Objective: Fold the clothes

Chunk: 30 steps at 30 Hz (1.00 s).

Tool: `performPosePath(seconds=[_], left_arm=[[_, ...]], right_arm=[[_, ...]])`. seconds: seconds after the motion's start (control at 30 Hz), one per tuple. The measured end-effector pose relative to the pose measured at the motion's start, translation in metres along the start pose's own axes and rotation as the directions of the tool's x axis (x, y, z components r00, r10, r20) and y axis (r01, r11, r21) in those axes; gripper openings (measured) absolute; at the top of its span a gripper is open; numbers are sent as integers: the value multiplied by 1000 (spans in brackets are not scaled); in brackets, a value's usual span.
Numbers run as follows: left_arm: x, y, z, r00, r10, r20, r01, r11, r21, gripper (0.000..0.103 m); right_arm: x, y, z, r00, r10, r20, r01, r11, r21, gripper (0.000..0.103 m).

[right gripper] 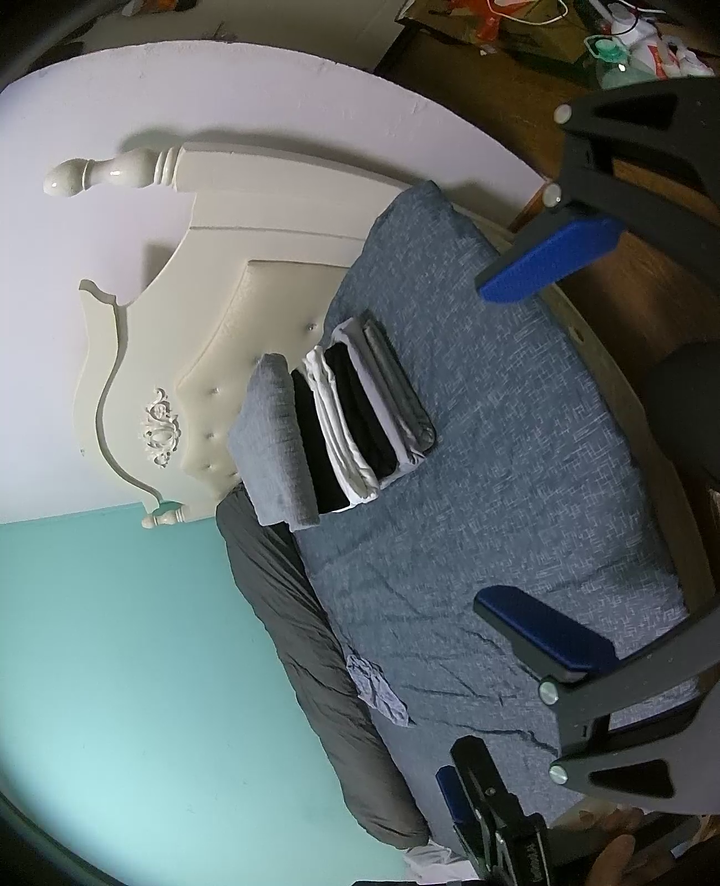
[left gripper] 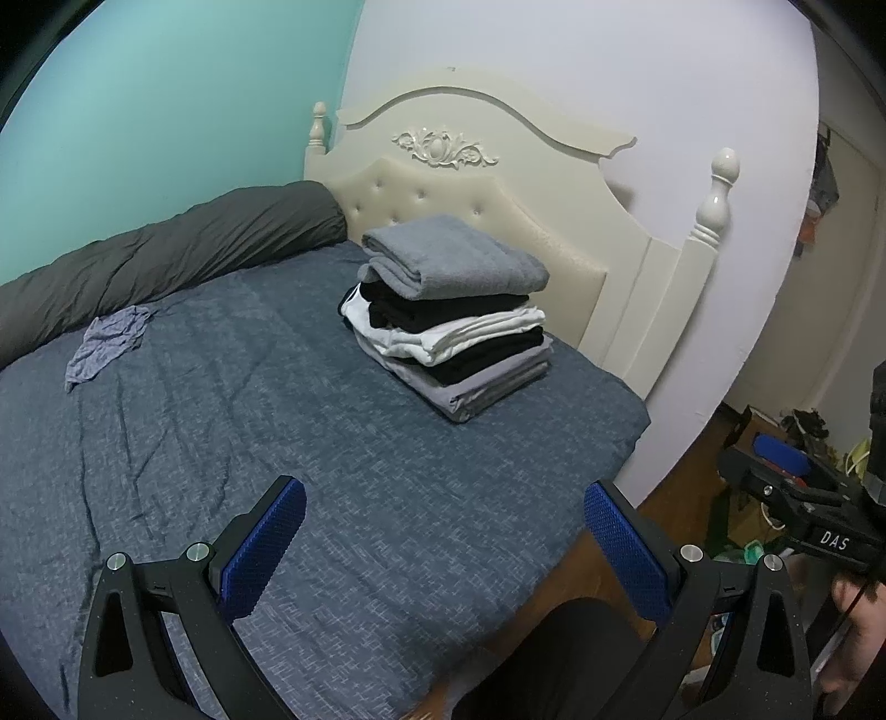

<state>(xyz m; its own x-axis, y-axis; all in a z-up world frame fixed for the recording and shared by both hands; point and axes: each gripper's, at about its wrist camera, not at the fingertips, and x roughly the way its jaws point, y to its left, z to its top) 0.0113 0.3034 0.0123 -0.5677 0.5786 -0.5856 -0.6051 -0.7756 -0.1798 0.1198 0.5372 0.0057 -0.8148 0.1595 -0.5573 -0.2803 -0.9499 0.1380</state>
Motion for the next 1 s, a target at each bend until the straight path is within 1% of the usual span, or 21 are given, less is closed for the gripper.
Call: performPosePath(seconds=[0.6, 0.77, 1.0], left_arm=[[1, -1, 1, 1000, -13, -2, 13, 1000, 1, 103], [3, -2, 1, 1000, -8, -15, 8, 1000, -1, 103], [4, -3, 1, 1000, -25, -15, 25, 1000, 4, 103]], right_arm=[[2, -2, 1, 1000, 10, -6, -10, 1000, 16, 103], [2, -1, 1, 1000, 13, -8, -13, 1000, 15, 103], [3, -3, -1, 1000, 14, -14, -13, 1000, 18, 103]])
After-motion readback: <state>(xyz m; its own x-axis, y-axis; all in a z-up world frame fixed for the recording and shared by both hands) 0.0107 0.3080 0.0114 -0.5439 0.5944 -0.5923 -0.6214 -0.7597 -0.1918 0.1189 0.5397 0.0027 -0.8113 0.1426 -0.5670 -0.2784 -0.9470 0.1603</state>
